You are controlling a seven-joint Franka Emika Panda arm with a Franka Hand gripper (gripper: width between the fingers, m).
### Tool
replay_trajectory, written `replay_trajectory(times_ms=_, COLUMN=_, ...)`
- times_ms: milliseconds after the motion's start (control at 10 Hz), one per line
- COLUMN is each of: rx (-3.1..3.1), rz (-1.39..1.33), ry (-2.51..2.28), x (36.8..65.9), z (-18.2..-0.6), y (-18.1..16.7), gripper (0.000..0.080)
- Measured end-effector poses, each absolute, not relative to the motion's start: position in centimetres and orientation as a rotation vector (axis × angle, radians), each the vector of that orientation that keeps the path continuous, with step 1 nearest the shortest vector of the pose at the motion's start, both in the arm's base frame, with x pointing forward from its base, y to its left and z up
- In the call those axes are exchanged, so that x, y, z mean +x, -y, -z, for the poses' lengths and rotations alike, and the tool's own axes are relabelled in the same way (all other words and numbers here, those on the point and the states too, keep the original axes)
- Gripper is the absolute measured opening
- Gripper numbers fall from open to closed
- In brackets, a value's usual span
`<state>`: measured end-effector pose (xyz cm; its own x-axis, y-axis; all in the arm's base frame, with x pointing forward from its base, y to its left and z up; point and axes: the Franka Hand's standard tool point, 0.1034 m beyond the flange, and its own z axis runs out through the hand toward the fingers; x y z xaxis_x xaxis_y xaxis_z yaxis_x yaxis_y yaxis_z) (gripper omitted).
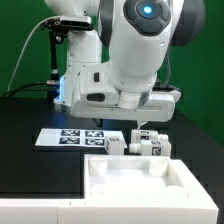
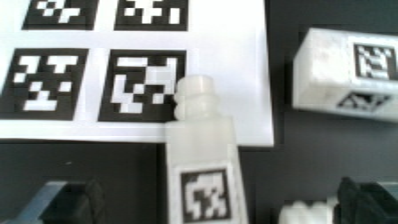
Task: Assemble one leg
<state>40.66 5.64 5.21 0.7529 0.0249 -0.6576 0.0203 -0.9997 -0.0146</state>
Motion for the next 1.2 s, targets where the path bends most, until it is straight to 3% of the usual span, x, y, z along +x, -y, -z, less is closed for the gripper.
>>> replay_trajectory(times_ms=900, rx=-2.926, rz=-1.114, ry=0.139, x=41.6, z=-4.5, y=-6.3, gripper=0.0649)
replay_trajectory(times_ms=1200, rx=-2.85, rz=-1.314, ry=0.102, x=41.6, z=-3.7, y=-5.2, gripper=0.0649)
